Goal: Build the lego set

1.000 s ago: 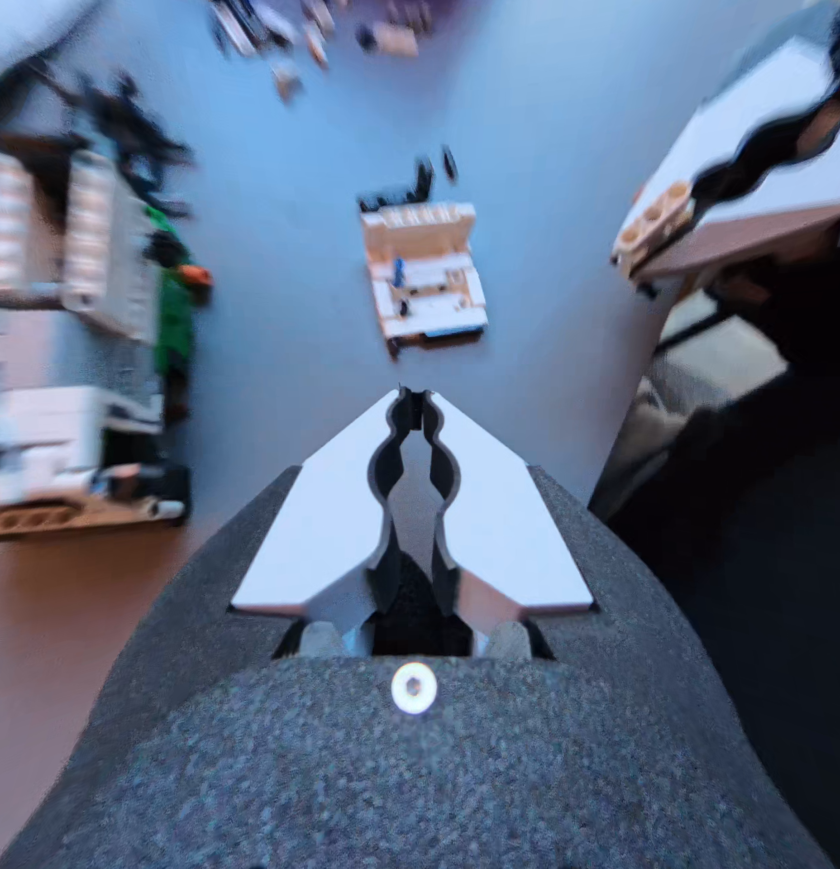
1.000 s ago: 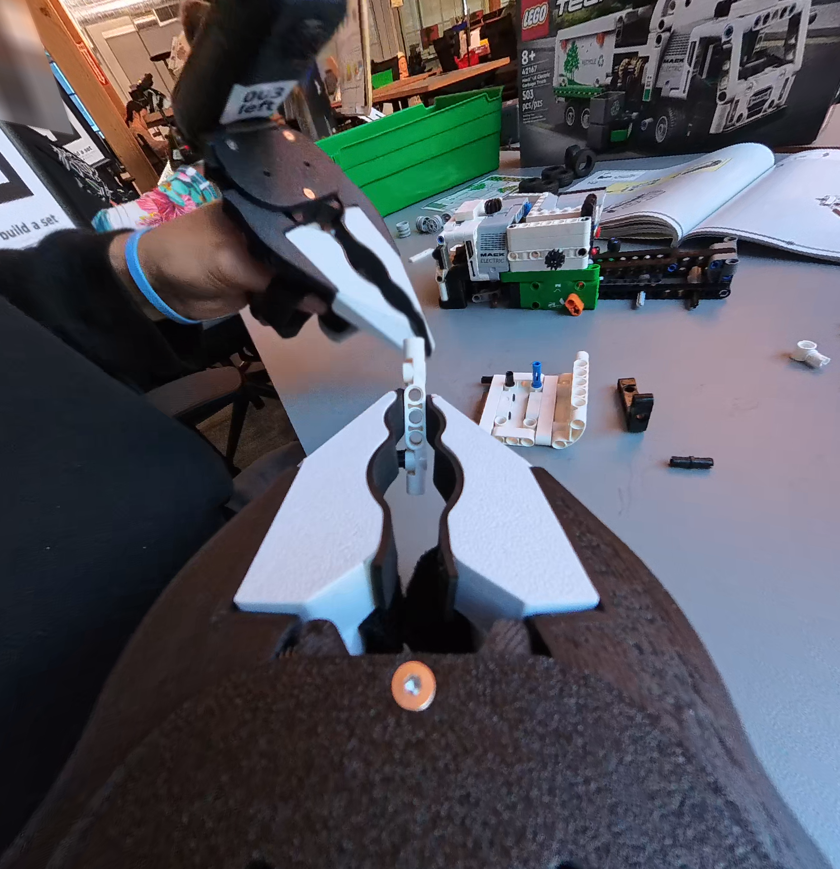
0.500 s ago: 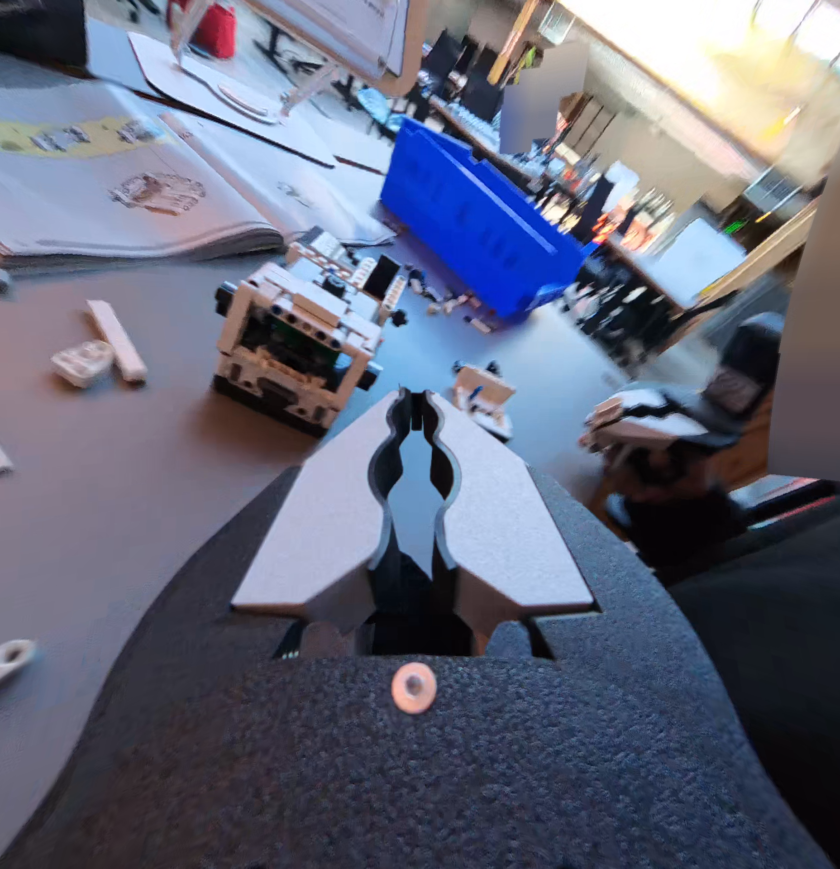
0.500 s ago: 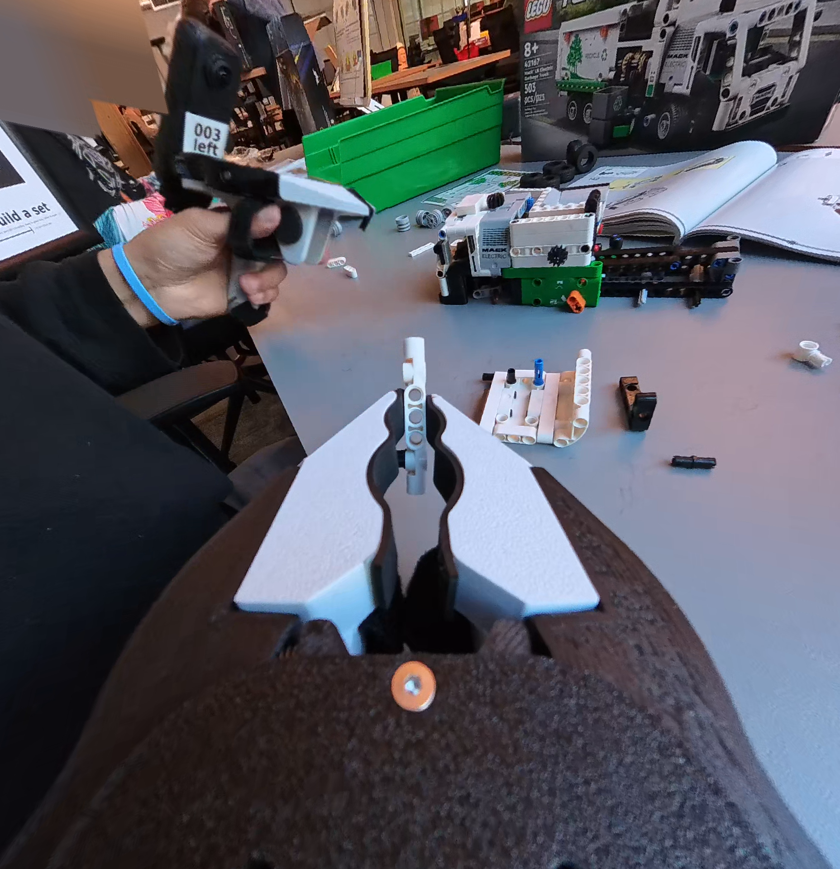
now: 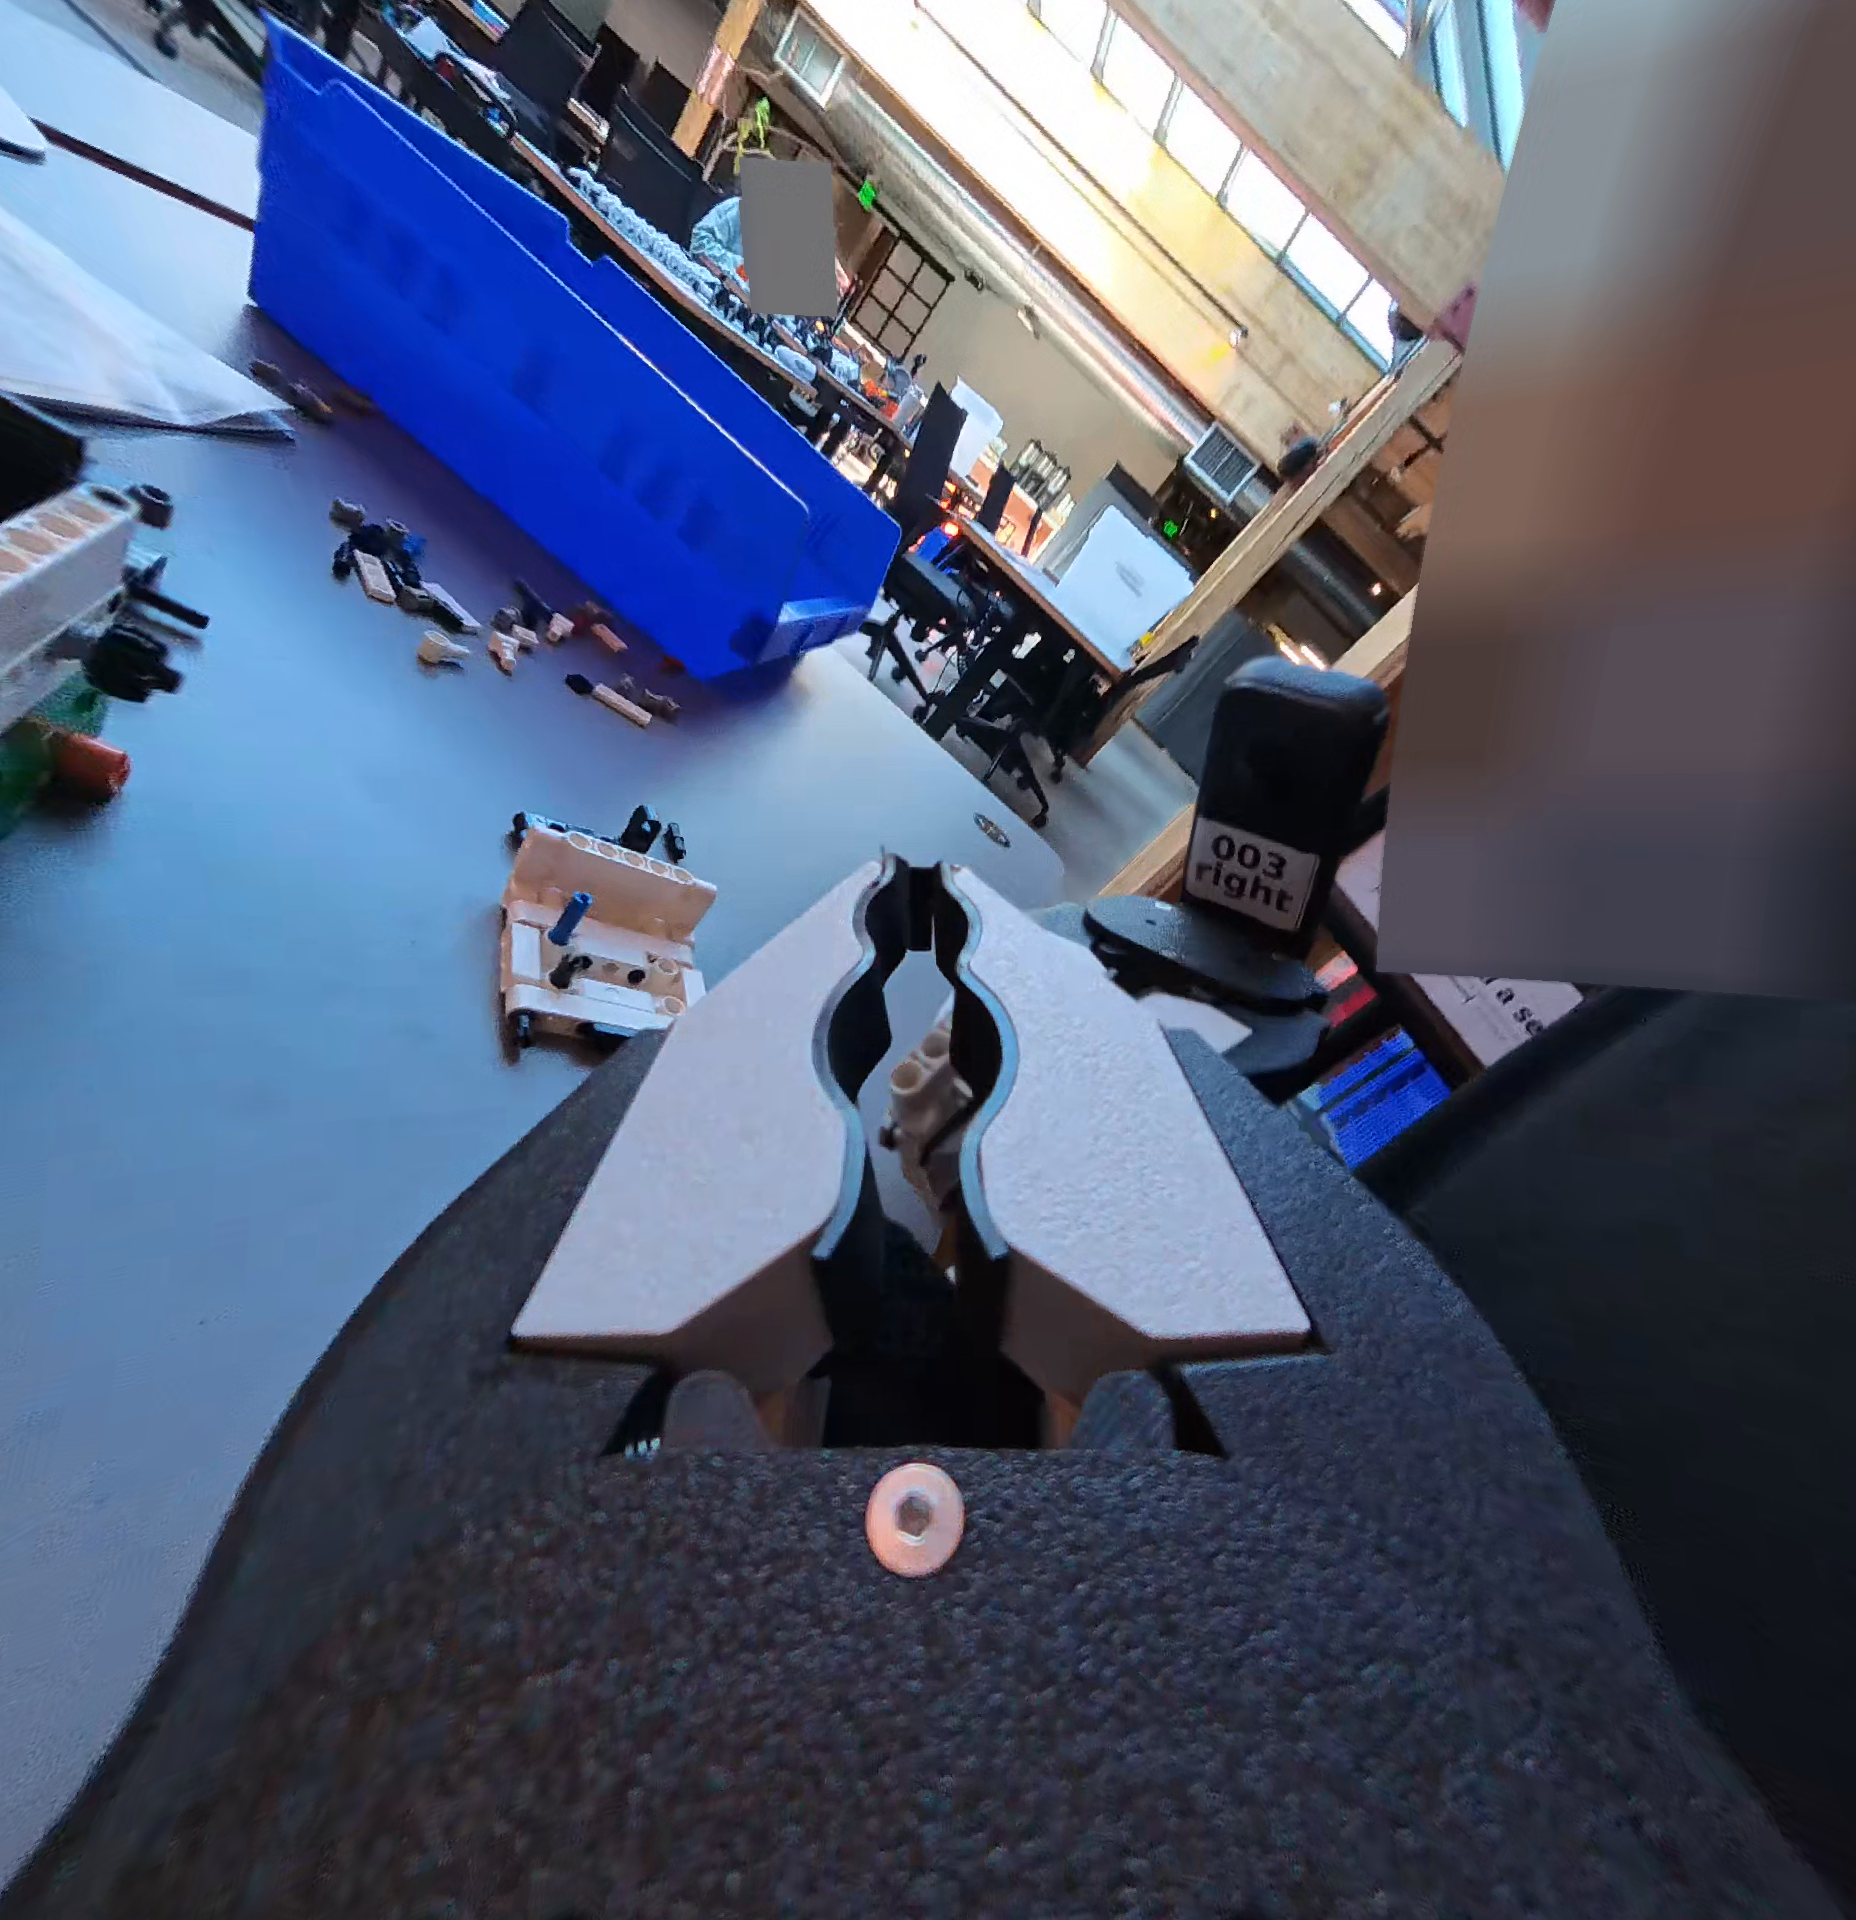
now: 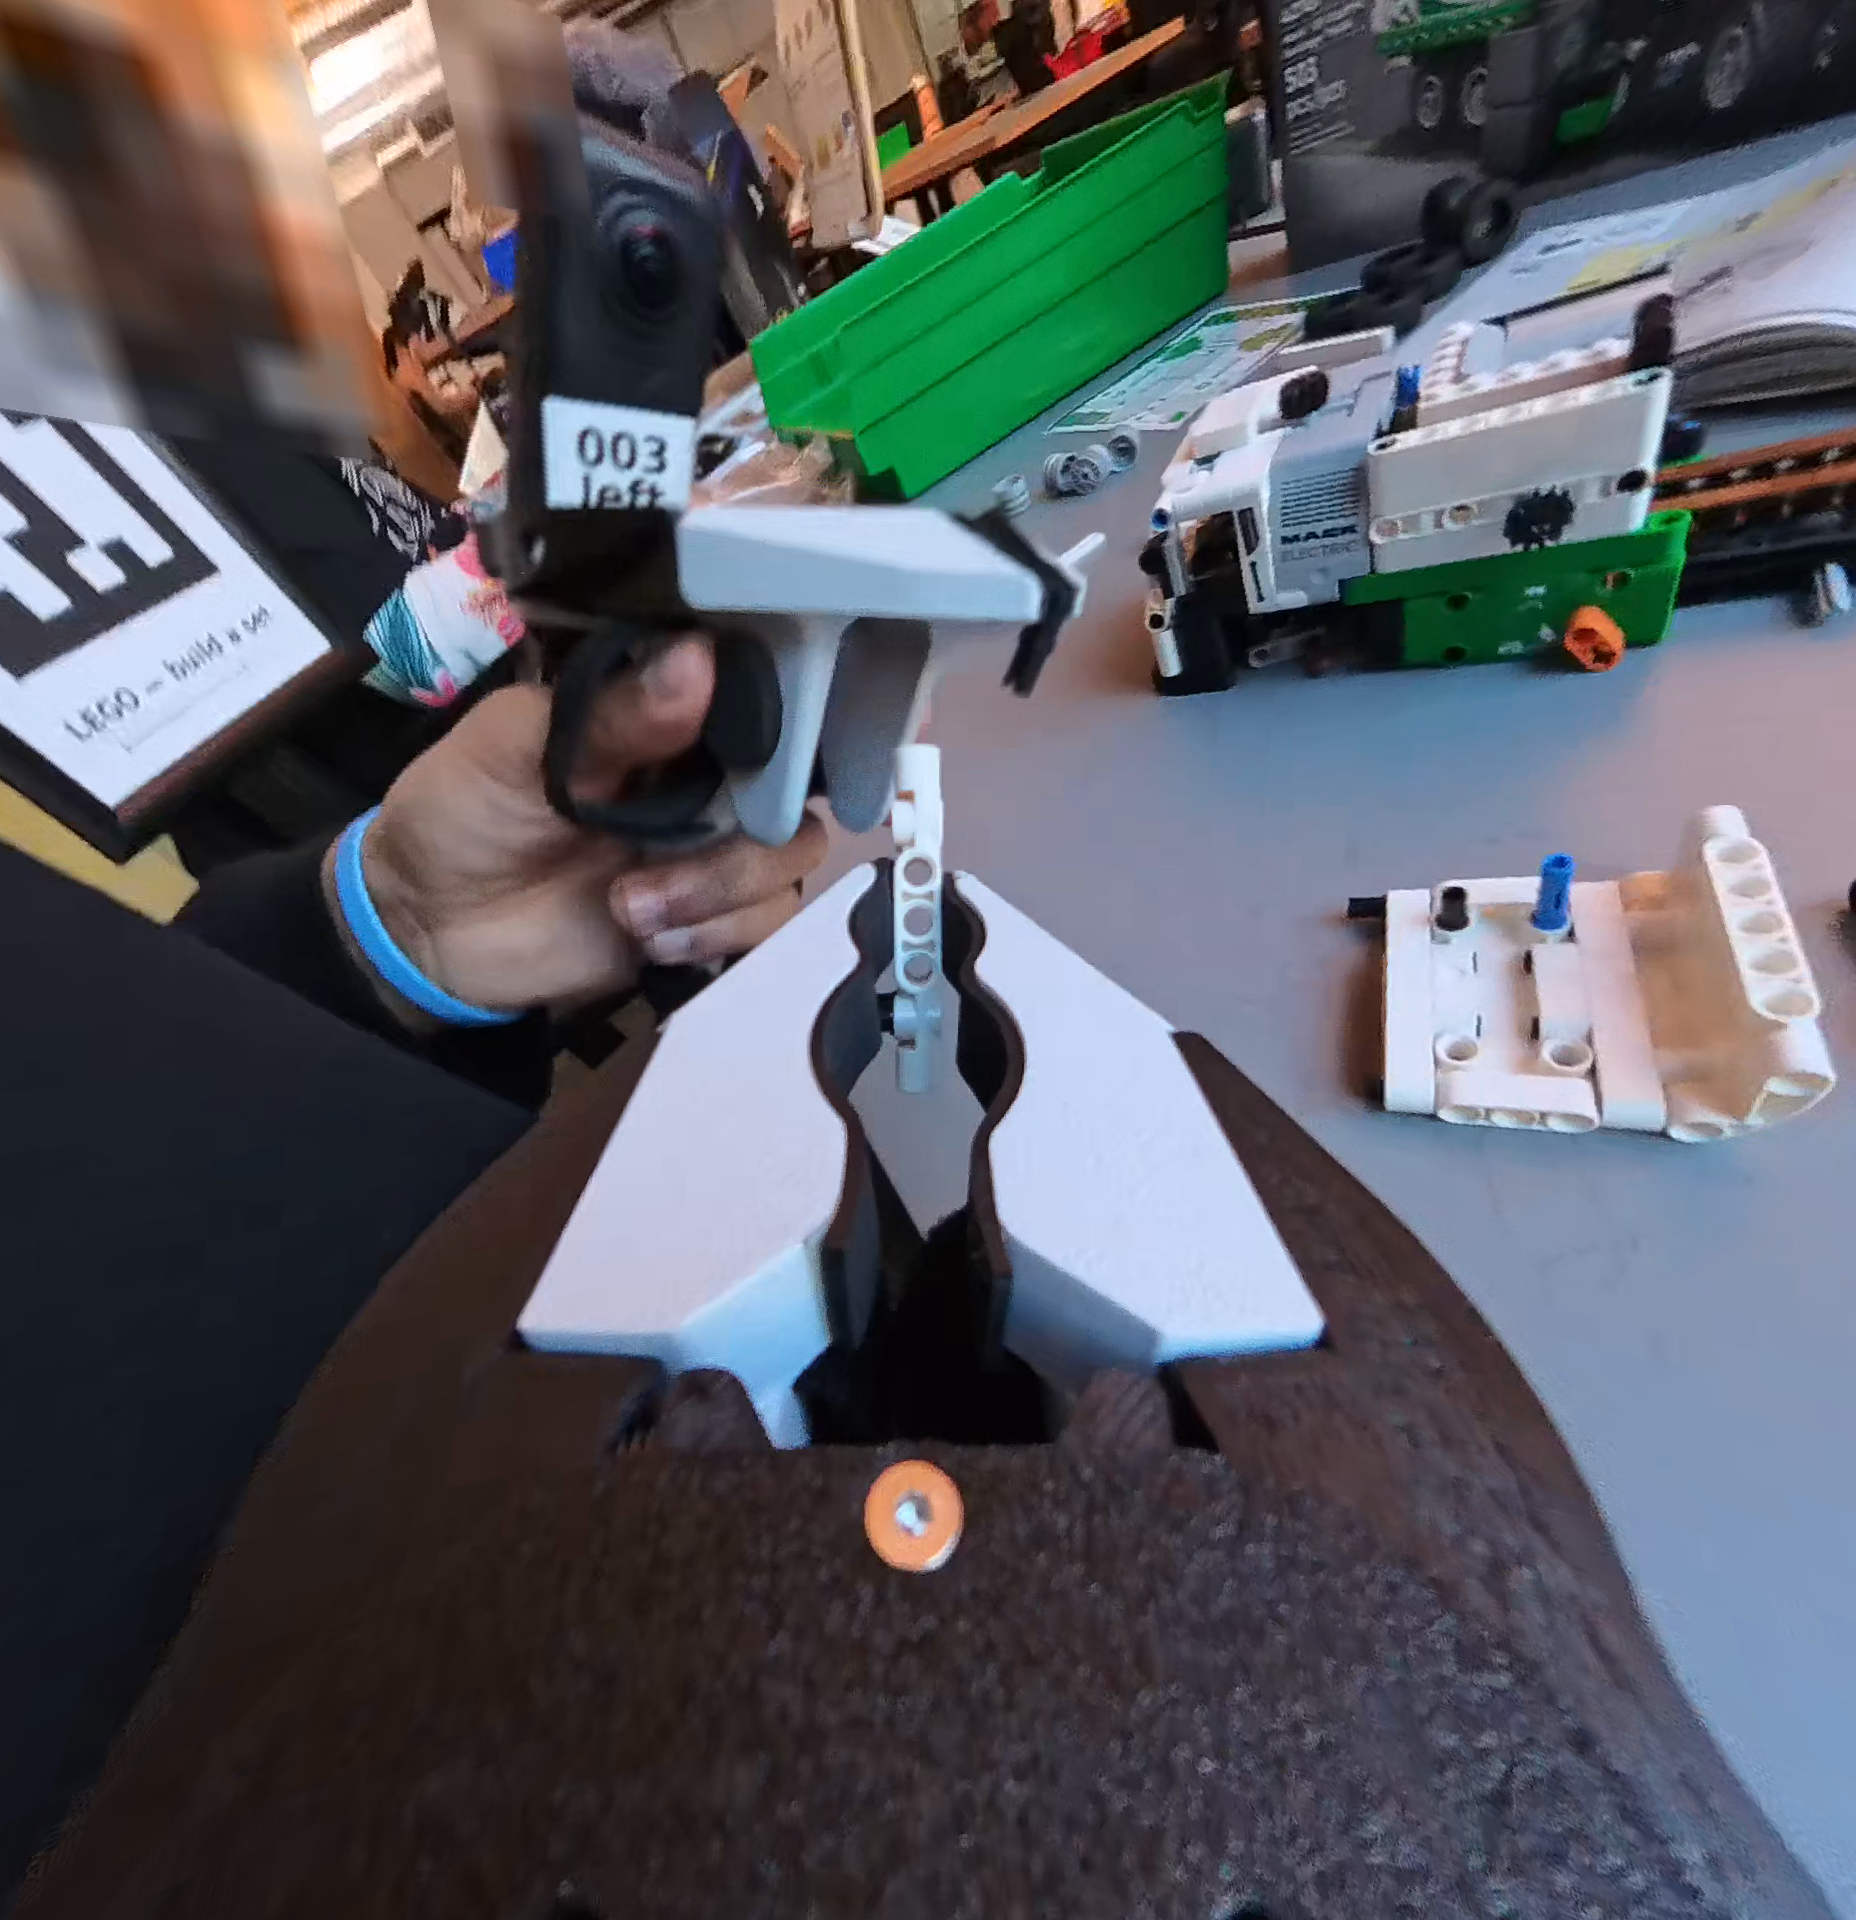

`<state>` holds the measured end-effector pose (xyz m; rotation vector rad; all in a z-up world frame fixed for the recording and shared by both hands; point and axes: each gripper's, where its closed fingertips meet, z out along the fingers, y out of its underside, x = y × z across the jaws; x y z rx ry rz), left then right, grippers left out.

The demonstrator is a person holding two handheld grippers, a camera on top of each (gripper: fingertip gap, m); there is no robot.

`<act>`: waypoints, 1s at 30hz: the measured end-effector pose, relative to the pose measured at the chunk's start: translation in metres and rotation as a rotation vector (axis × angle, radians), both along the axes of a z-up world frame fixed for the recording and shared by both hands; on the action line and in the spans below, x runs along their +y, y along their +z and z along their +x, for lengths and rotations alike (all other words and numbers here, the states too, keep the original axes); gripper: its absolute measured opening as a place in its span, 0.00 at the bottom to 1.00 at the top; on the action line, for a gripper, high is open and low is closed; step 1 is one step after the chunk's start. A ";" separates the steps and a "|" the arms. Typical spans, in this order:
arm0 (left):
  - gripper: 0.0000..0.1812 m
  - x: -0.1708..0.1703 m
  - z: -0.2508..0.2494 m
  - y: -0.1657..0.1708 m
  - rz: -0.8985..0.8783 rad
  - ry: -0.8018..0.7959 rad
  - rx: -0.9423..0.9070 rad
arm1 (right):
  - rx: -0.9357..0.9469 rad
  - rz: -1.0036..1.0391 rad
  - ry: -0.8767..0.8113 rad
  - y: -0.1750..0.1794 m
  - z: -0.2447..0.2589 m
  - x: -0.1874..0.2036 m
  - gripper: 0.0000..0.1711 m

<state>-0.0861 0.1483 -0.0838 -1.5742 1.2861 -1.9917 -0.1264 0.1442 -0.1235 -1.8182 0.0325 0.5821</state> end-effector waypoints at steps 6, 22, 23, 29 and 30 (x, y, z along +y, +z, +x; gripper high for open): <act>0.01 -0.011 -0.001 -0.010 0.167 -0.009 0.012 | 0.041 0.003 -0.042 0.003 0.008 0.000 0.04; 0.01 -0.003 -0.011 -0.023 0.225 0.028 0.080 | -0.002 -0.041 -0.094 -0.012 0.028 -0.008 0.04; 0.01 -0.002 -0.011 -0.025 0.248 0.026 0.087 | -0.009 -0.043 -0.100 -0.012 0.030 -0.009 0.04; 0.01 0.000 -0.017 -0.029 0.362 0.012 0.087 | -0.055 -0.033 -0.111 -0.011 0.041 -0.015 0.04; 0.01 0.002 -0.018 -0.035 0.398 0.006 0.113 | -0.092 -0.039 -0.121 -0.013 0.044 -0.017 0.04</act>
